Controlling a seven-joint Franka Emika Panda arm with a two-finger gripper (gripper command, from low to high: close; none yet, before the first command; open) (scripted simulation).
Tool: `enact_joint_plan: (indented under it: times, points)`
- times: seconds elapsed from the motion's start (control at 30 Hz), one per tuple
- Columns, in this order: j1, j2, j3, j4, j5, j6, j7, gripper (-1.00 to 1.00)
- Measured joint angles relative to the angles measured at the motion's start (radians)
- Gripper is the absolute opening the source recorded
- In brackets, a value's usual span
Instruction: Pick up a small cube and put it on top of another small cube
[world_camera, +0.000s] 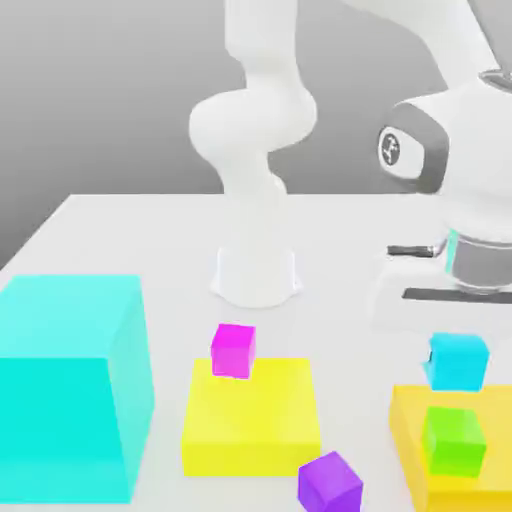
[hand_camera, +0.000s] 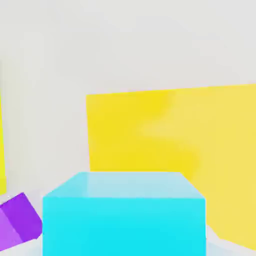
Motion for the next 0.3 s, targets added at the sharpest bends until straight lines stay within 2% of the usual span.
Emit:
enact_joint_plan:
  times: [0.17, 0.2, 0.3]
  points:
    - [-0.017, 0.113, 0.019, 0.005, 0.066, 0.105, -0.051, -1.00]
    - [-0.019, 0.129, 0.021, 0.003, 0.074, 0.122, -0.057, 1.00]
    - [-0.019, 0.129, 0.021, 0.003, 0.074, 0.121, -0.057, 1.00]
